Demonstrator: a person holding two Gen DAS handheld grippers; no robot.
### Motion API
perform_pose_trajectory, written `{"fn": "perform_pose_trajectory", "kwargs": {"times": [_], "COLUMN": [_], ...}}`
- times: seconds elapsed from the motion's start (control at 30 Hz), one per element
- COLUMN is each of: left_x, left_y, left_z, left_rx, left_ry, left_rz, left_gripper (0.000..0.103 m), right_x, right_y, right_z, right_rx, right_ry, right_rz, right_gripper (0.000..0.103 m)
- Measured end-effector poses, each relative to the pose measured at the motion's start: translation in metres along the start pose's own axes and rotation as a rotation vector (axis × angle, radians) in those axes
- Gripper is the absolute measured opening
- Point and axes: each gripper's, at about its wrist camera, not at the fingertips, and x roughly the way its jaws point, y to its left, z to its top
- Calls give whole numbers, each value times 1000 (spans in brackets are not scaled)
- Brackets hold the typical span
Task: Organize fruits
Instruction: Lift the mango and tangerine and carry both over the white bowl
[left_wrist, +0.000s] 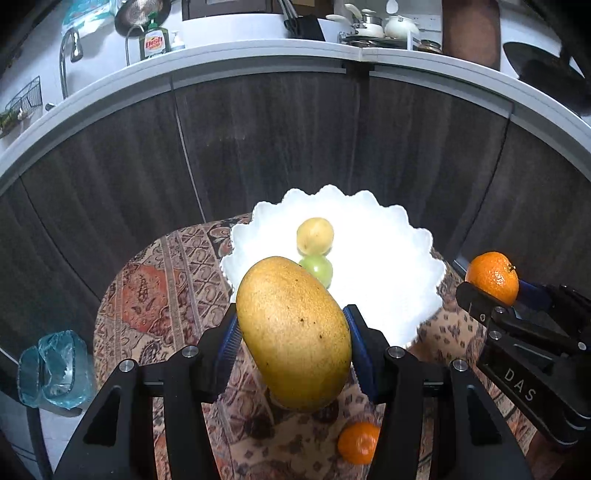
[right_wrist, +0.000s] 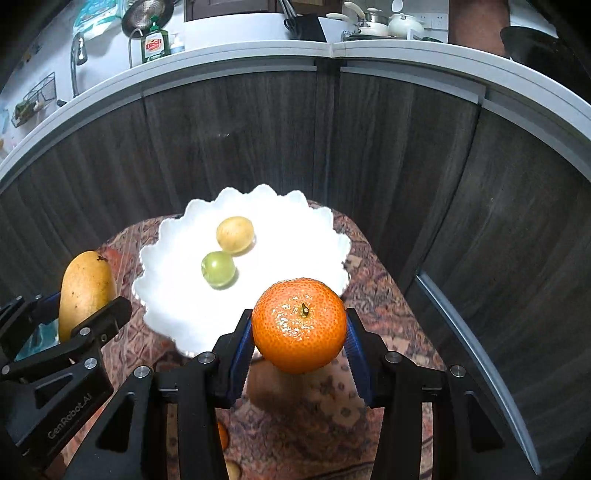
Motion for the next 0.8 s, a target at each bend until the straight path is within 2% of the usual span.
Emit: {"fn": "perform_pose_trajectory", "kwargs": {"times": [0.2,0.4,0.8], "left_x": [32,68,112], "left_y": [5,8,8], "left_z": [12,16,5], "left_rx": [-7,-11,-17], "left_ry": [22,50,116], "left_rz": [5,19,13], "left_gripper": [54,54,54], "right_x": [22,57,104], "right_y": [3,6,3], "right_z": [13,19,19], "right_rx": [-11,-2,17], "right_ry": [-2,42,113], "right_rz": [-10,-3,6], "right_gripper": [48,48,48]}}
